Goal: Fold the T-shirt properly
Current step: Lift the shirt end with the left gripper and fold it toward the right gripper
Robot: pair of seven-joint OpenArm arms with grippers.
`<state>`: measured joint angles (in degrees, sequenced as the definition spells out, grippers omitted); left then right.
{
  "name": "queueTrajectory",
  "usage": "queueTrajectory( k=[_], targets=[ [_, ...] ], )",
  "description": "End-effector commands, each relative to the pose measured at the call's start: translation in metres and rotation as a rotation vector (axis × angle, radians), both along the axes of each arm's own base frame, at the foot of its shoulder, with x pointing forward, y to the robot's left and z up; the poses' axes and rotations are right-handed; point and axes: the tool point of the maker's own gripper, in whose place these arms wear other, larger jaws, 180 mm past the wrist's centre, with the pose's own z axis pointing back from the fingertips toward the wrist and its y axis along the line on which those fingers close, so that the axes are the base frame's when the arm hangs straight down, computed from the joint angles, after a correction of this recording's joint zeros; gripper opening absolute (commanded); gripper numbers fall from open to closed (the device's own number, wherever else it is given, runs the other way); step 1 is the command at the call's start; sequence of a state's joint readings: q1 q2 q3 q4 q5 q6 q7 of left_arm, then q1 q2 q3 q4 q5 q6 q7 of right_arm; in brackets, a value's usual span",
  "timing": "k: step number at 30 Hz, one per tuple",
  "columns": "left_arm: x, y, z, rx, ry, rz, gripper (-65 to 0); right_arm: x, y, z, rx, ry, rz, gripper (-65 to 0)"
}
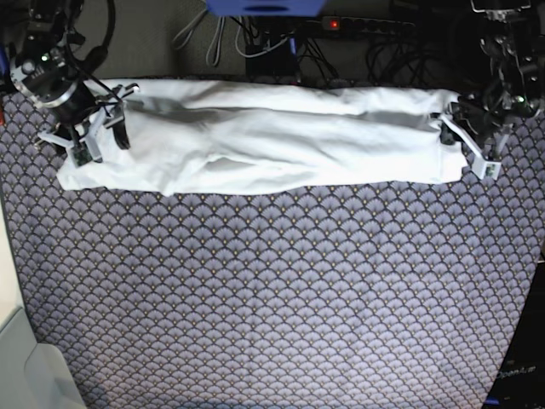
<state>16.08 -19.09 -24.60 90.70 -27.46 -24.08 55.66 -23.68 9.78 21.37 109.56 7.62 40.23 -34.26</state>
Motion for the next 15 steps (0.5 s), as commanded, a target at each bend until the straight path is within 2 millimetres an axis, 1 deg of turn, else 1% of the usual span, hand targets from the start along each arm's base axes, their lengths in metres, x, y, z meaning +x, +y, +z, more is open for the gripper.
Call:
queueTrajectory(
  k=[1, 2, 3, 5, 7, 8, 11, 12, 15],
  targets=[
    [0.01, -0.007, 0.015, -0.009, -0.046, -0.033, -64.6, 0.001, -0.003, 0.0, 0.006, -0.008, -0.004, -33.4],
    [0.012, -0.007, 0.021, -0.001, -0.057, -0.036, -64.6, -0.001, -0.004, -0.007, 0.015, 0.008, -0.012, -33.5],
    [0.015, -0.012, 0.027, -0.003, -0.071, -0.043, -64.6, -0.001, -0.003, -0.013, 0.027, 0.024, -0.014, -33.5],
    [0.02, -0.024, 0.04, -0.01, -0.112, -0.057, -64.6, 0.0, -0.003, -0.029, 0.049, 0.062, -0.018, -33.6],
    [0.027, -0.037, 0.055, -0.015, -0.167, -0.075, -64.6, -0.005, -0.006, -0.047, 0.069, 0.109, -0.038, -33.6],
    [0.029, -0.042, 0.062, -0.017, -0.191, -0.083, -64.6, -0.007, -0.007, -0.052, 0.076, 0.124, -0.044, -33.6],
    [0.035, -0.06, 0.084, -0.03, -0.266, -0.099, -64.6, -0.005, -0.009, -0.063, 0.092, 0.148, -0.059, -33.6],
    [0.037, -0.063, 0.088, -0.032, -0.28, -0.1, -64.6, -0.007, -0.01, -0.066, 0.094, 0.159, -0.063, -33.6],
    [0.038, -0.072, 0.095, -0.046, -0.306, -0.098, -64.6, -0.005, -0.01, -0.066, 0.096, 0.156, -0.064, -33.6]
  ],
)
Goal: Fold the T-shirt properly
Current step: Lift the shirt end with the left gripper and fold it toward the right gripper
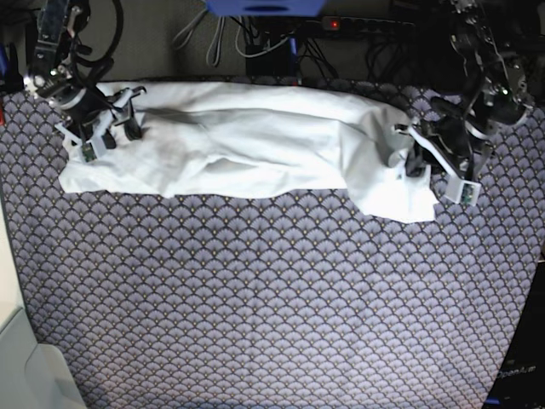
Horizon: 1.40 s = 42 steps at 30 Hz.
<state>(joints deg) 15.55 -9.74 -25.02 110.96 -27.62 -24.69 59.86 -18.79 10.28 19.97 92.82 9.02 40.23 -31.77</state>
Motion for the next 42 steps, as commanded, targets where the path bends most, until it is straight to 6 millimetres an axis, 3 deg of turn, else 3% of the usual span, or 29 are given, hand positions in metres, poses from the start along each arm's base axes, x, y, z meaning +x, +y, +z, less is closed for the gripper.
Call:
queueTrajectory(
  k=[1, 5, 10, 15, 22, 25, 29, 31, 42],
  targets=[
    [0.005, -0.003, 0.012, -0.011, -0.047, -0.006, -64.6, -0.003, -0.005, -0.003, -0.031, 0.025, 0.001, -33.6],
    [0.013, -0.018, 0.016, -0.067, -0.075, 0.011, -64.6, -0.003, -0.006, -0.003, -0.033, 0.025, 0.002, -33.6],
    [0.023, -0.05, 0.007, -0.084, -0.028, 0.084, -64.6, -0.003, -0.006, -0.003, -0.033, 0.025, 0.002, -33.6],
    [0.02, -0.115, -0.002, -0.147, 0.048, 0.097, -64.6, -0.003, -0.005, -0.003, -0.034, 0.026, 0.003, -33.6],
    [0.016, -0.206, 0.016, -0.302, 0.09, 0.012, -64.6, -0.003, -0.005, -0.003, -0.034, 0.026, 0.003, -33.6],
    [0.016, -0.235, 0.028, -0.367, 0.1, -0.007, -64.6, -0.003, -0.005, -0.003, -0.034, 0.025, 0.004, -33.6],
    [0.005, -0.265, 0.01, -0.401, 0.189, -0.049, -64.6, -0.003, -0.008, -0.002, -0.043, 0.025, 0.007, -33.6],
    [0.0, -0.272, 0.004, -0.413, 0.219, -0.06, -64.6, -0.003, -0.009, -0.002, -0.046, 0.025, 0.008, -33.6],
    [0.015, -0.276, 0.005, -0.422, 0.227, -0.053, -64.5, -0.003, -0.01, -0.002, -0.047, 0.026, 0.009, -33.6]
  ],
)
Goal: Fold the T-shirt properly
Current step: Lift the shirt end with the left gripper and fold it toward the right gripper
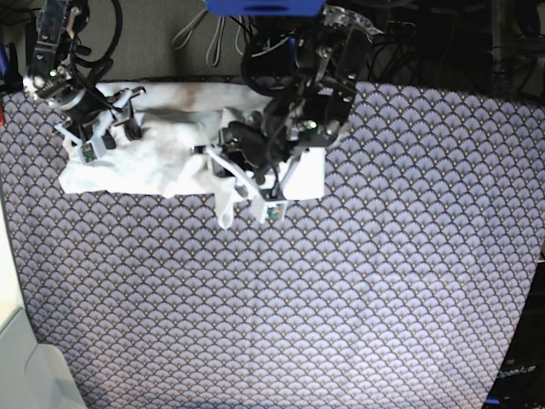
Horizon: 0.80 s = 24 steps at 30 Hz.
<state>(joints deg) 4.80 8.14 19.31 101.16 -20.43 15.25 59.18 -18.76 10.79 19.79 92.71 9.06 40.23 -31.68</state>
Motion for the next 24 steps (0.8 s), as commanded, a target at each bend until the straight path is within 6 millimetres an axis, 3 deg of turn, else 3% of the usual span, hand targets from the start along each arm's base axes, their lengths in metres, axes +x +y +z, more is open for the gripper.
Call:
queueTrajectory(
  k=[1, 6, 13, 20, 24],
  targets=[
    [0.01, -0.008, 0.017, -0.038, -0.048, 0.002, -64.5, -0.003, -0.008, -0.002, -0.042, 0.026, 0.003, -33.6],
    [0.006, -0.014, 0.018, -0.037, -0.046, -0.024, -63.8, -0.003, -0.008, -0.002, -0.042, 0.026, 0.003, -33.6],
    [0.004, -0.017, 0.023, -0.062, -0.05, -0.033, -43.3, -0.003, -0.008, -0.002, -0.042, 0.024, 0.003, -33.6],
    [0.005, -0.026, 0.04, -0.199, -0.027, -0.08, -42.7, -0.003, -0.008, -0.002, -0.042, 0.024, 0.003, -33.6],
    [0.007, -0.021, 0.045, -0.248, -0.012, -0.096, -42.9, -0.003, -0.008, -0.002, -0.042, 0.024, 0.003, -33.6]
  ],
)
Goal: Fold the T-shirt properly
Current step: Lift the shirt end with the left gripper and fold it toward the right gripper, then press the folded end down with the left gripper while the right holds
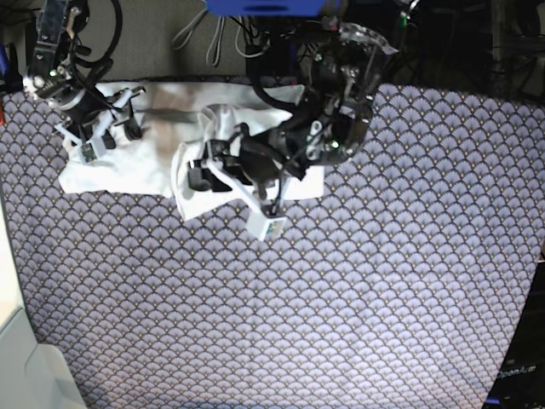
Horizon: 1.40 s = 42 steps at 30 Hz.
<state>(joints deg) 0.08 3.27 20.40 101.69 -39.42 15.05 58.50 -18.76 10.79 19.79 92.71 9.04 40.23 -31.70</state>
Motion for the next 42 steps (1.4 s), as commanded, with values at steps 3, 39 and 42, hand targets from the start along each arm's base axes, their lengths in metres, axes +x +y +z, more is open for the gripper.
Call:
queueTrajectory(
  k=[3, 39, 42],
  targets=[
    [0.001, 0.008, 0.007, -0.032, -0.008, -0.016, -42.9, -0.002, -0.008, -0.002, -0.041, 0.022, 0.003, -33.6],
    [-0.023, 0.082, -0.054, 0.074, 0.188, -0.062, -43.0, 0.007, -0.007, 0.003, -0.054, 0.007, 0.031, -33.7],
    [-0.013, 0.083, -0.031, 0.047, 0.119, -0.045, -43.0, 0.008, -0.007, 0.005, -0.055, -0.001, 0.031, -33.7]
  ],
)
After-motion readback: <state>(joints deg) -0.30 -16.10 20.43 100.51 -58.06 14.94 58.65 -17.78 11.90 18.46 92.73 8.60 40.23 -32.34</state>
